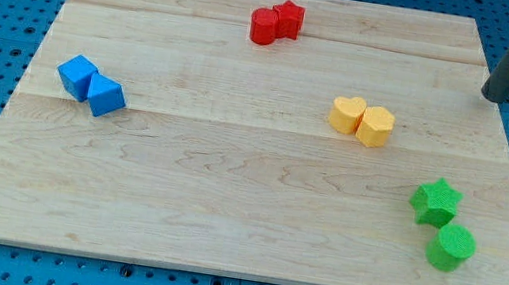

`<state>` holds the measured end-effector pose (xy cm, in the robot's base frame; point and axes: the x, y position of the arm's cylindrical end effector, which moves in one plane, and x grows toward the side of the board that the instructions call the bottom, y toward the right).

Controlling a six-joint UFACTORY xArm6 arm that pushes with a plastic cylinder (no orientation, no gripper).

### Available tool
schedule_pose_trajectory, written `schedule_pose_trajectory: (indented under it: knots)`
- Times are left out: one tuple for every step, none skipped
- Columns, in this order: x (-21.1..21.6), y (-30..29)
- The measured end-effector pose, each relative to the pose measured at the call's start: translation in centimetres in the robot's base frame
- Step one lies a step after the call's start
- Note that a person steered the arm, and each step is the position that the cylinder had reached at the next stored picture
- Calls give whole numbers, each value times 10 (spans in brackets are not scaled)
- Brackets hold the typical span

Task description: Separate yellow hexagon and yellow heart

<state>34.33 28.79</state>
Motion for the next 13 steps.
schedule_pose_trajectory:
  knots:
    - [0, 0]
    - [0, 1]
    - [-4, 1]
    - [-3, 1]
    - [-3, 0]
    - [-3, 0]
    - [-3, 0]
    - [-4, -1]
    - [-4, -1]
    - [22, 13]
    - [105, 15]
    - [108, -63]
    - [76, -97]
